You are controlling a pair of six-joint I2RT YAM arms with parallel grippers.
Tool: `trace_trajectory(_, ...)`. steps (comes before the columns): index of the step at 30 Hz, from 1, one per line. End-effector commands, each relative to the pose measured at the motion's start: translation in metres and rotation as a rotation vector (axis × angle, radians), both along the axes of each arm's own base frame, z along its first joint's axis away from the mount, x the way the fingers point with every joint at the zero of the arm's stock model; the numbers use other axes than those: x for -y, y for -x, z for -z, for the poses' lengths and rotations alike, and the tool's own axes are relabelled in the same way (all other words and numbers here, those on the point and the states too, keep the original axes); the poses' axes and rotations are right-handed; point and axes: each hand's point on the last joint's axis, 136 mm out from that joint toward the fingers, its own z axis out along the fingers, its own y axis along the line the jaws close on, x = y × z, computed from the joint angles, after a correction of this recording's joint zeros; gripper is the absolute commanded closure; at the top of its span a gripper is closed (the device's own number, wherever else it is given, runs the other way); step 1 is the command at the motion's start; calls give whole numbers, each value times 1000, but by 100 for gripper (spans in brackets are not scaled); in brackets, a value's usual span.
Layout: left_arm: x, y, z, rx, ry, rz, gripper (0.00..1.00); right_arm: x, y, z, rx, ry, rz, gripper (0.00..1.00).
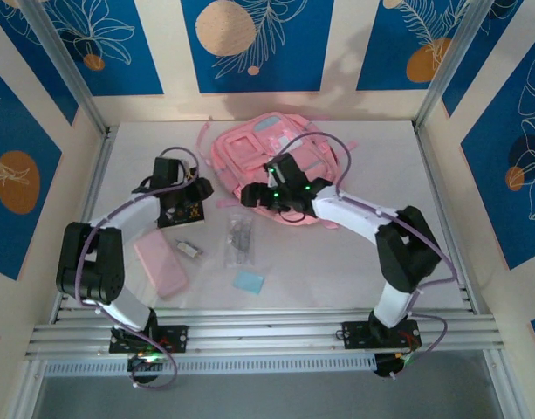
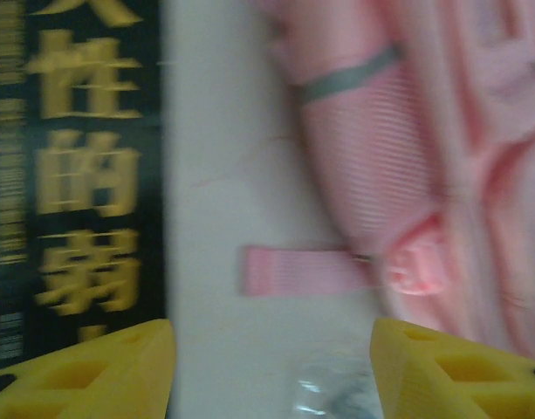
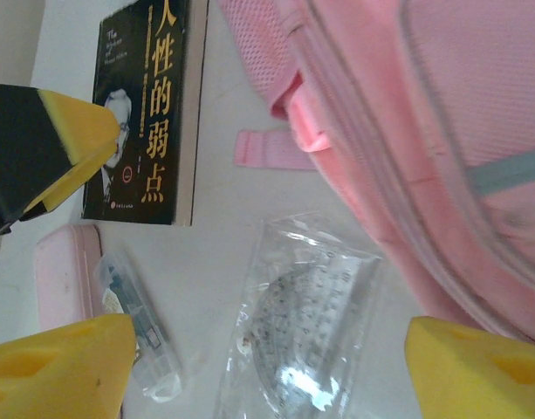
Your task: Pack books, pencil case, and school supplies into a backpack
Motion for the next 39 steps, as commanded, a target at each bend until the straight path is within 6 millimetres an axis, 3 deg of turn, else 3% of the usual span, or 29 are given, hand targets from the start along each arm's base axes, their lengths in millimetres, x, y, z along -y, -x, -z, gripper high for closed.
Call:
trace_trajectory(1,-52,-9,-1,39,-64,-155,40,-23,-13,-3,29,-38,0,20)
trace_trajectory(8,-117,-18,23,-7,-99,-296,39,-60,-16,12,15,-63,-49,19)
trace_trajectory(13,-128,-24,51,-82,-30,-307,39,-79,-24,24,12,-54,-64,19)
trace_trajectory(19,-111,-28,73,-148,20,-222,44,-98,-33,33,15,-89,-104,22)
trace_trajectory(27,-61,-9,77,-143,125,-148,47,-124,-42,44,-6,-129,-138,28)
trace_trajectory(33,-26,2,72,-144,176,-92,47,-130,-54,62,-19,-79,-120,29)
trace_trajectory(39,-20,4,74,-149,169,-74,47,-120,-64,90,-18,66,-102,32)
